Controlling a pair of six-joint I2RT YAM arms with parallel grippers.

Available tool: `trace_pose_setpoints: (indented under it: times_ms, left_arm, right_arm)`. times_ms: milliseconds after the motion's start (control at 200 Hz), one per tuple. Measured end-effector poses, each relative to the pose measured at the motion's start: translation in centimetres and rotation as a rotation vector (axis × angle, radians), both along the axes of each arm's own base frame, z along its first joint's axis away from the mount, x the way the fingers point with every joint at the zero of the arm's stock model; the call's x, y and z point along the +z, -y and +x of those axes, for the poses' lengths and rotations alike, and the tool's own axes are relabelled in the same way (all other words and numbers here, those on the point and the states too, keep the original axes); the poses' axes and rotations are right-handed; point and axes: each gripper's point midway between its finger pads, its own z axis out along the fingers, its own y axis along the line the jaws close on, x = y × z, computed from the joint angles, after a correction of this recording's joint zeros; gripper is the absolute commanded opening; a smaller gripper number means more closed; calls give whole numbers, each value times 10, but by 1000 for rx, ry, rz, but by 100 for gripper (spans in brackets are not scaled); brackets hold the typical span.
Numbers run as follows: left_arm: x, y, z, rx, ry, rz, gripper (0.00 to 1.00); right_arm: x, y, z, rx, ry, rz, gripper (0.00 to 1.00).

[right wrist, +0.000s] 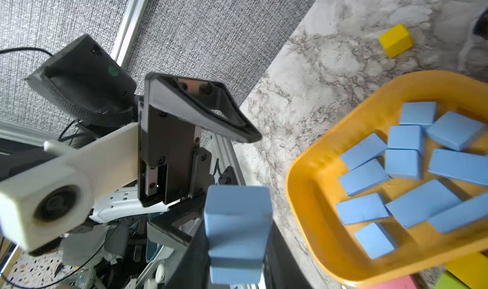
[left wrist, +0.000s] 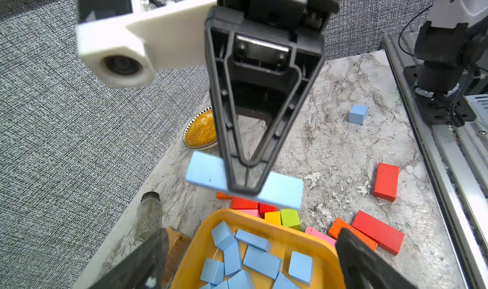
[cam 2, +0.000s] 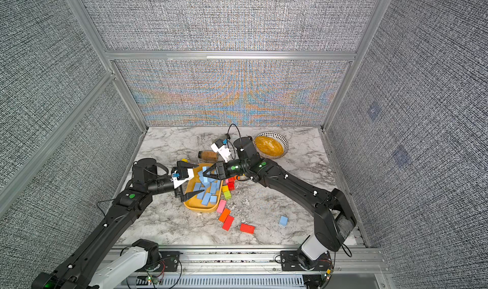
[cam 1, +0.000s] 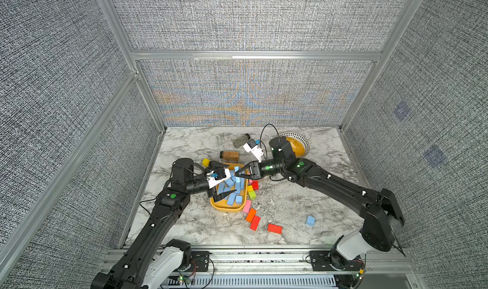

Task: Pick out the blue building blocks
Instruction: Place the building block in the storage box.

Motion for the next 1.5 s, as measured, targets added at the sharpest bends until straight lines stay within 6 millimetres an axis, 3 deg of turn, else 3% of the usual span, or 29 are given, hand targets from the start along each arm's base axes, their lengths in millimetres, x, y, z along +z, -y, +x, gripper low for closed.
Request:
trace_pose_setpoints:
  times_ms: [405, 636, 676, 786, 851, 951, 1071, 1256, 1501]
  left_arm:
    - [7, 9, -6, -59, 49, -16, 88]
    - [11, 13, -9, -89, 65, -33, 64]
    - [12, 13, -9, -92, 74, -32, 60]
    - [13, 14, -10, -100, 78, -32, 48]
    - [16, 14, -11, -105, 71, -36, 47]
    - [18, 13, -10, -99, 60, -19, 46]
    - [5, 7, -8, -68, 28, 57, 46]
    - [-27, -6, -5, -52, -35, 239, 49]
    - [-69, -20, 27, -57, -106, 500, 49]
  right_arm:
    - [3, -12, -14, 67, -33, 30, 17]
    - [2, -16, -17, 78, -38, 35, 18]
    - [2, -16, -17, 77, -47, 37, 23]
    - [3, -15, -17, 65, -50, 33, 58]
    - [6, -13, -13, 35, -18, 25, 69]
    - [15, -2, -2, -36, 37, 14, 73]
    - [17, 21, 18, -177, 81, -18, 73]
    - [3, 53, 30, -358, 102, -77, 72]
    - [-23, 88, 30, -540, 53, -155, 70]
